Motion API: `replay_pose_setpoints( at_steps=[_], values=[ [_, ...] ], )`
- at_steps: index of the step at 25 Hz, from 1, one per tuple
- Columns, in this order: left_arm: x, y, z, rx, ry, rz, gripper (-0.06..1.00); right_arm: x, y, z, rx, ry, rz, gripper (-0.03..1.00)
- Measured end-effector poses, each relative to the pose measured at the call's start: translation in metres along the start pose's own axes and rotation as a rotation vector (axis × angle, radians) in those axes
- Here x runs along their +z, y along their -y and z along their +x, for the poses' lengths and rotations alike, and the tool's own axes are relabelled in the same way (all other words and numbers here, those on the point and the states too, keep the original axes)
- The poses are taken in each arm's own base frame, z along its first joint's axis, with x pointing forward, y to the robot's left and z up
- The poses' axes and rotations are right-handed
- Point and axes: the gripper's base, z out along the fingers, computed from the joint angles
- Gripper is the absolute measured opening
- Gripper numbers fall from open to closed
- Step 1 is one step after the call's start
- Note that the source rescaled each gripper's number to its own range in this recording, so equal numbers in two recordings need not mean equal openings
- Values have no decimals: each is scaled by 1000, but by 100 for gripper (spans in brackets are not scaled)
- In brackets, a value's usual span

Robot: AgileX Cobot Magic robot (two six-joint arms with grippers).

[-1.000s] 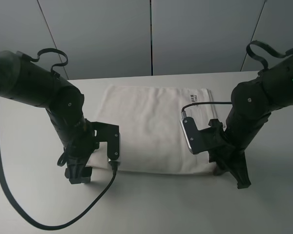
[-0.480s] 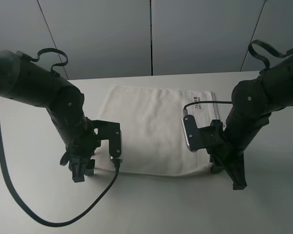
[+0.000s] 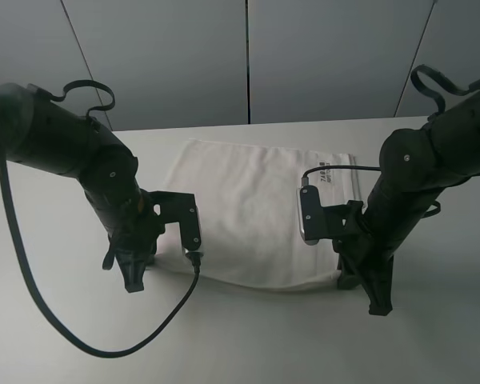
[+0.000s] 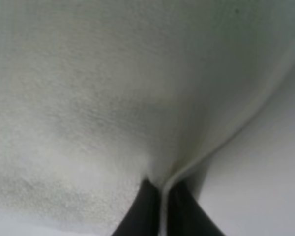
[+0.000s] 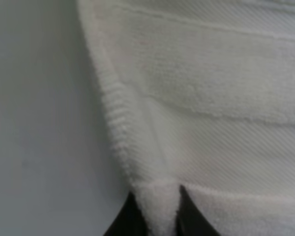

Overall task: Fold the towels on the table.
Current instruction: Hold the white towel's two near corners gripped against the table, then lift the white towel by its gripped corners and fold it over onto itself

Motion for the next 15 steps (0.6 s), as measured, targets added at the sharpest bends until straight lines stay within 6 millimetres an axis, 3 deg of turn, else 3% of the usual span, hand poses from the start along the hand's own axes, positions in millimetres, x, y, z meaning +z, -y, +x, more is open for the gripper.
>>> replay_pose_setpoints(
  at_steps=[15],
  values=[
    [-1,4,6,-48,-72,38,0,0,-4,-2,76,22,-44,0]
  ],
)
